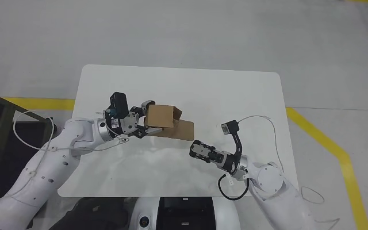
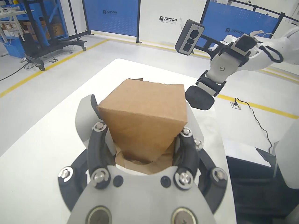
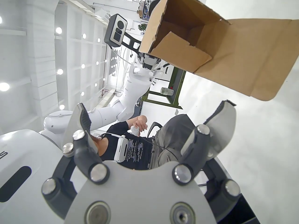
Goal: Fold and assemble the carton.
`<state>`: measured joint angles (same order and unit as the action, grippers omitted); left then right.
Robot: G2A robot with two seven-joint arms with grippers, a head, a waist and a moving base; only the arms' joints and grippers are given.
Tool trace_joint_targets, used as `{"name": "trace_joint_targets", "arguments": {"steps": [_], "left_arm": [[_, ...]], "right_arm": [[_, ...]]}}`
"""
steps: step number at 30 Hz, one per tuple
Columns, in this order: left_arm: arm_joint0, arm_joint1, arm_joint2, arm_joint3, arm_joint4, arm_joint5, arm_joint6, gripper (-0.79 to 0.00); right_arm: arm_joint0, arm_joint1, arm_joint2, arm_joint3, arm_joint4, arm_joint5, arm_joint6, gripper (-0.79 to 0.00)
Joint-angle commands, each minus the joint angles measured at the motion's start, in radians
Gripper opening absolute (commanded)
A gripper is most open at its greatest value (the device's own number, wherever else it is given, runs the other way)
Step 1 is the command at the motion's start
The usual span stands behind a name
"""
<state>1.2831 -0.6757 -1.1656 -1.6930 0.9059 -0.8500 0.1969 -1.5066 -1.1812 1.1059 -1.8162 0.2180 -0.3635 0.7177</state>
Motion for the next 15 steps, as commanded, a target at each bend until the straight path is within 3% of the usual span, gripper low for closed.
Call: {"name": "trace_joint_targets", "arguments": {"steps": [1, 13, 15], "left_arm": [[0.000, 0.000, 0.000, 0.000, 0.000, 0.000, 0.000, -0.785], [0.005, -0.004, 0.001, -0.003, -0.016, 0.012, -0.004, -0.785], [-0.002, -0.007, -0.002, 0.008, -0.046, -0.023, 0.003, -0.785]], "right_arm": [[0.000, 0.000, 0.000, 0.000, 0.000, 0.000, 0.000, 0.000], [0.000, 0.000, 0.000, 0.000, 0.000, 0.000, 0.000, 0.000], [0.000, 0.000, 0.000, 0.000, 0.000, 0.000, 0.000, 0.000]]}}
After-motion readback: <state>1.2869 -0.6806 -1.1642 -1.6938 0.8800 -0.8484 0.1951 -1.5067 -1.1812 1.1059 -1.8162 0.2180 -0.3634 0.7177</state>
